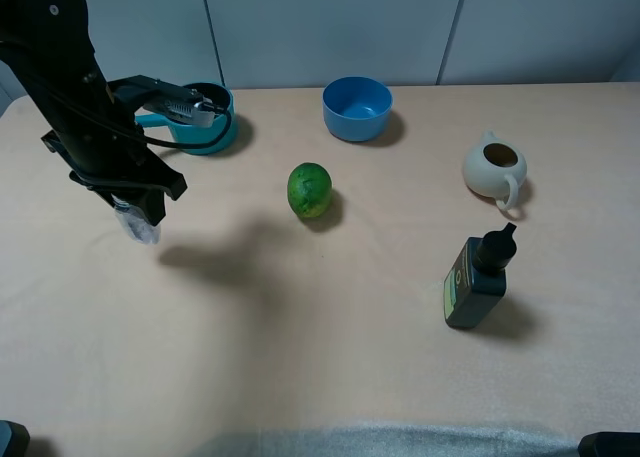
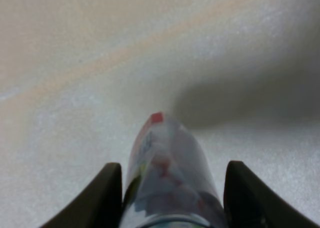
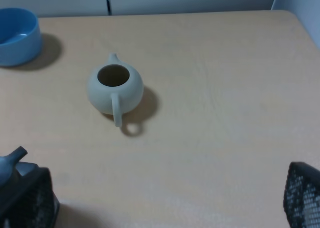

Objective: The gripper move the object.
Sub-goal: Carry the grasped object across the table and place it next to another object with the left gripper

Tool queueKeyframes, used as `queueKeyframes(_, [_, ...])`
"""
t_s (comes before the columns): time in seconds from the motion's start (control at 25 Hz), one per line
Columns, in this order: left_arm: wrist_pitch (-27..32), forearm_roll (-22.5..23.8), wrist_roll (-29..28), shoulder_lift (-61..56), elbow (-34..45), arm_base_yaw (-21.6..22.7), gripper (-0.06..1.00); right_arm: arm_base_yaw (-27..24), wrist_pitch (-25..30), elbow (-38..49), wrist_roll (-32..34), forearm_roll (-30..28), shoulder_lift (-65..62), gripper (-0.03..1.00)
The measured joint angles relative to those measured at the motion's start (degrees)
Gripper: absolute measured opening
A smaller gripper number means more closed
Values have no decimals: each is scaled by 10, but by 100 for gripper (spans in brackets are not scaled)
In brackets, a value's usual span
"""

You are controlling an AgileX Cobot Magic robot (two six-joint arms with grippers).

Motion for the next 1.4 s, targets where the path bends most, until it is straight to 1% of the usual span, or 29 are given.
queueKeyframes(0.28, [31,-1,-4,-49,0,0,45,0,0,0,0,0,0,69])
queueKeyframes(0.52, [56,-1,-24,-90,0,0,45,0,0,0,0,0,0,69])
queueKeyframes(0.72, [87,-13,-28,-104,-7,-5,45,0,0,0,0,0,0,69])
queueKeyframes(0.88, [94,-13,-37,-105,-24,-35,45,0,0,0,0,0,0,69])
queueKeyframes(1.12, [95,2,-79,-105,-44,-88,45,0,0,0,0,0,0,69])
queueKeyframes(1.4, [95,7,-118,-105,-45,-141,45,0,0,0,0,0,0,69])
